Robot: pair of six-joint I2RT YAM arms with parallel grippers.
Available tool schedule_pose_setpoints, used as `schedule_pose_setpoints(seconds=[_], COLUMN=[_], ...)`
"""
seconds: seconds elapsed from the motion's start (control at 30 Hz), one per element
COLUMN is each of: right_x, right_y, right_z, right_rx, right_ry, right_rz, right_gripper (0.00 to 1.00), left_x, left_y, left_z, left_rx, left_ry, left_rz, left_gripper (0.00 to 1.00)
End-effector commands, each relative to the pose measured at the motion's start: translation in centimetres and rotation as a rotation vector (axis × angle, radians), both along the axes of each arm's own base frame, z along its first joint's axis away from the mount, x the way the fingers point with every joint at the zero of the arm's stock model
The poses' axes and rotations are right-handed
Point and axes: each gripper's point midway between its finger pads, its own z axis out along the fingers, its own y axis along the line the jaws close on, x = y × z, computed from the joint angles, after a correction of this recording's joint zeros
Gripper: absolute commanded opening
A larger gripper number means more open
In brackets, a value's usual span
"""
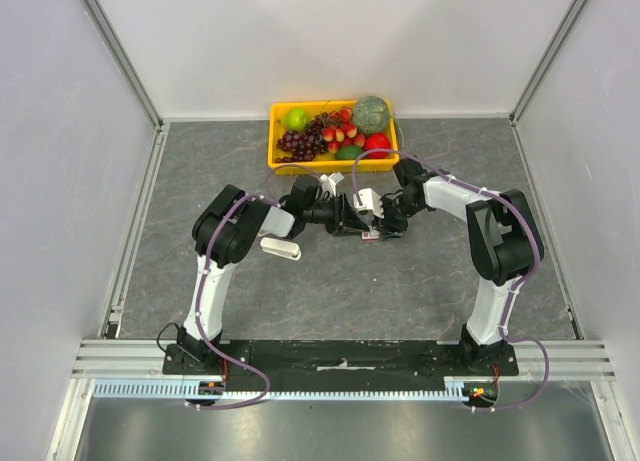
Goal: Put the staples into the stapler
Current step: Open the staple box at the center of the board.
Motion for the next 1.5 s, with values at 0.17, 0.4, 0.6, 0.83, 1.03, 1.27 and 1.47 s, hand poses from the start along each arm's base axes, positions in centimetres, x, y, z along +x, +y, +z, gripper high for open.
schedule_pose_setpoints(seconds=[0.17,0.4,0.6,0.83,1.03,1.27,1.47], right_x=[0.0,0.0,0.0,0.2,1.3,0.3,0.1], right_y=[0.0,0.1,0.1,-0.2,-1.5,-4.2,-4.5], right_z=[-0.9,-1.0,-1.0,-0.9,1.5,2.0,1.2], right_rx=[-0.046,-0.049,-0.048,-0.062,-0.013,-0.001,0.006], right_ry=[-0.009,-0.006,-0.004,-0.010,-0.031,-0.026,0.004], right_rz=[0.032,0.032,0.033,0.023,-0.012,-0.009,-0.008], right_gripper=[0.51,0.50,0.51,0.64,0.75,0.76,0.75], left_x=[0.4,-0.6,-0.7,-0.8,-0.7,-0.6,-0.9], left_y=[-1.2,-1.8,-1.8,-1.5,-1.1,-0.6,-0.7], left_z=[1.2,-0.5,-0.8,-1.3,-1.3,-1.3,-1.6], left_rx=[-0.043,-0.027,-0.025,-0.014,-0.018,-0.028,-0.056], left_ry=[-0.014,0.021,0.025,0.037,0.045,0.058,0.085], left_rz=[-0.010,-0.034,-0.040,-0.046,-0.044,-0.038,-0.048], left_gripper=[0.42,0.41,0.24,0.02,0.02,0.02,0.08])
